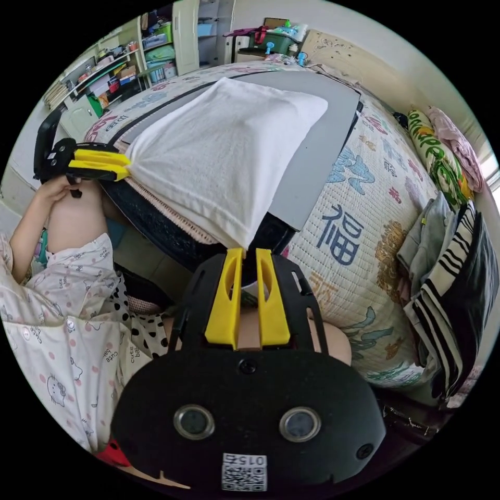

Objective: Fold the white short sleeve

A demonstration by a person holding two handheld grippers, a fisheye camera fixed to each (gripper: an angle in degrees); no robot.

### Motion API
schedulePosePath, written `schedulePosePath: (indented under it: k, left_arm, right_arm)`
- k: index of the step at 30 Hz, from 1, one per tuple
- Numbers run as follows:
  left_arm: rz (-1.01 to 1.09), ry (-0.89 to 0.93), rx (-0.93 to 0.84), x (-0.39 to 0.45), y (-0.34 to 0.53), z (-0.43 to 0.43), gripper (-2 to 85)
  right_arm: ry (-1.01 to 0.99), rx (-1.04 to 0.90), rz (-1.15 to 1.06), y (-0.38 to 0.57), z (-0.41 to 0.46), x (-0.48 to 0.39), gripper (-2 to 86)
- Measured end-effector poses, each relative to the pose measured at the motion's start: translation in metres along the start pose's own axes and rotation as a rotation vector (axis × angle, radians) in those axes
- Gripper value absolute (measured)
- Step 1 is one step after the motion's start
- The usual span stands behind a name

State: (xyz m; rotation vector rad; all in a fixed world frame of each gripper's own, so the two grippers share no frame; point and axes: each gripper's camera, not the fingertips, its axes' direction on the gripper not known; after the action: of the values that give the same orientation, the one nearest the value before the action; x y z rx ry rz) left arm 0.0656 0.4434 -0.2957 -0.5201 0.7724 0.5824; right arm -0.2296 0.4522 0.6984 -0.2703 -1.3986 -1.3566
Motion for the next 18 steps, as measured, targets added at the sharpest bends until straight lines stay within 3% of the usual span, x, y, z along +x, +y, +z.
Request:
schedulePosePath:
  k: [5,10,14,18]
  left_arm:
    - [-0.051,0.052,0.019,-0.018,0.005,-0.024,4.9]
    - [-0.101,0.083,0.076,-0.045,-0.002,-0.070,5.8]
    - [-0.122,0.046,0.177,-0.056,-0.029,-0.099,5.8]
    - [-0.080,0.050,0.226,-0.056,-0.106,-0.096,5.7]
  right_arm:
    - [-0.076,0.030,0.081,0.010,-0.046,0.024,7.5]
    - [-0.159,0.229,0.144,0.009,-0.141,0.047,5.3]
    - [-0.247,0.360,0.118,-0.048,-0.198,0.045,1.9]
    - [-0.219,0.355,0.165,-0.128,-0.190,0.032,0.1]
